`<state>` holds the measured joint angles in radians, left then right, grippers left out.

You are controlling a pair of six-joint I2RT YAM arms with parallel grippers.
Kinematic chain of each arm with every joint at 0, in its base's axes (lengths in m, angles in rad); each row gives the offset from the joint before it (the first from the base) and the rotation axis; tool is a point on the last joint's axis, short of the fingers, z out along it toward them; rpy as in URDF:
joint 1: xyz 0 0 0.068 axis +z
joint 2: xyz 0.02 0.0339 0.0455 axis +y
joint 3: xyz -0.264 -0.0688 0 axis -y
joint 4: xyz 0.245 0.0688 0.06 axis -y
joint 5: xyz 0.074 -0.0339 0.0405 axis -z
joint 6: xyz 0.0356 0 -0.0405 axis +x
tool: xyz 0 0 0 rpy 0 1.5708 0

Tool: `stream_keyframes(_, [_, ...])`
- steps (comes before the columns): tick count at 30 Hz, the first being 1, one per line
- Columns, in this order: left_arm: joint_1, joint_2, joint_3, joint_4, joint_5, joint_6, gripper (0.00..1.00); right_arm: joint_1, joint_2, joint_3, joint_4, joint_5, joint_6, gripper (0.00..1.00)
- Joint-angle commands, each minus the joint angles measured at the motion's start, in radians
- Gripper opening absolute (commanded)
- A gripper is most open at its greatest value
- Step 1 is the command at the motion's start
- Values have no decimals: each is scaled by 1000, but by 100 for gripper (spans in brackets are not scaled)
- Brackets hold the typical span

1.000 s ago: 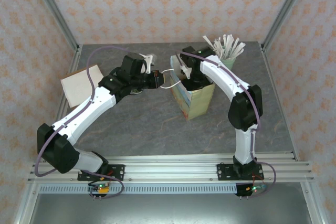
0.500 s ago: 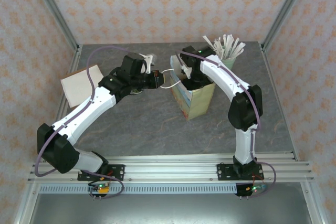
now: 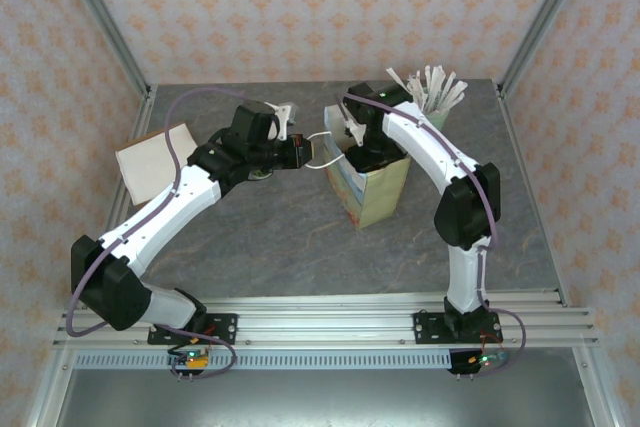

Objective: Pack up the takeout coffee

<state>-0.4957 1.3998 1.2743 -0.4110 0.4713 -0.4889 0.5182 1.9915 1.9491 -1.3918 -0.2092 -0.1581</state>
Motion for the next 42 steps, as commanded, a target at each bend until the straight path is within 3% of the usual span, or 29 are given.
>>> stream_keyframes(1, [-6, -22, 0, -14, -6, 16, 0, 1, -34, 44, -48, 27, 2, 87])
stream_keyframes(8, [-6, -21, 0, -14, -5, 18, 0, 0, -50, 89, -70, 17, 3, 92])
stream_keyframes(26, [-6, -25, -4, -11, -5, 16, 0, 0, -88, 127, -71, 24, 28, 90])
stream_keyframes(42, [-6, -25, -2, -11, -8, 15, 0, 0, -171, 320, -50, 50, 88, 89])
